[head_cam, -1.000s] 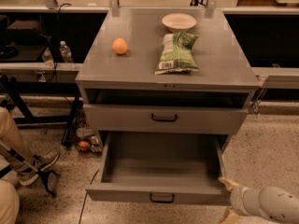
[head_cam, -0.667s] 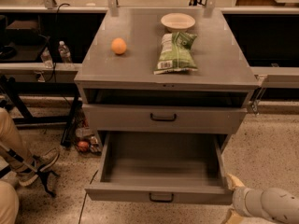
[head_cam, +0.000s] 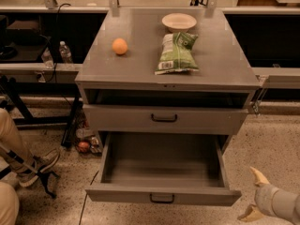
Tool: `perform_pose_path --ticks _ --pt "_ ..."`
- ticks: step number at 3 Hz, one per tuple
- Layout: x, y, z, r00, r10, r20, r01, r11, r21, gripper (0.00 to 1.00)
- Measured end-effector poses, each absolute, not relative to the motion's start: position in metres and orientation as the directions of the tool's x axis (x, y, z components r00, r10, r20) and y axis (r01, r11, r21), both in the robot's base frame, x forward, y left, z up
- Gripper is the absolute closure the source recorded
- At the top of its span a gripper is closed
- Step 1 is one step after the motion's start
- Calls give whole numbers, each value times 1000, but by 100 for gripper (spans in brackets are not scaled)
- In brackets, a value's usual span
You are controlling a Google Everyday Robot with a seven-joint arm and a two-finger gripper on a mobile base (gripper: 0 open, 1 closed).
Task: Open middle drawer
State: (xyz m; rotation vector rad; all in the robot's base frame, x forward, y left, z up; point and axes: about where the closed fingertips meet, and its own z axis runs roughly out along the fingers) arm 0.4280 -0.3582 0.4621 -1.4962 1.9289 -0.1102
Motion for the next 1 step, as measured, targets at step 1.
perform_pose_path --ticks 1 --pt "420 -372 466 -115 -884 -453 -811 347 -470 0"
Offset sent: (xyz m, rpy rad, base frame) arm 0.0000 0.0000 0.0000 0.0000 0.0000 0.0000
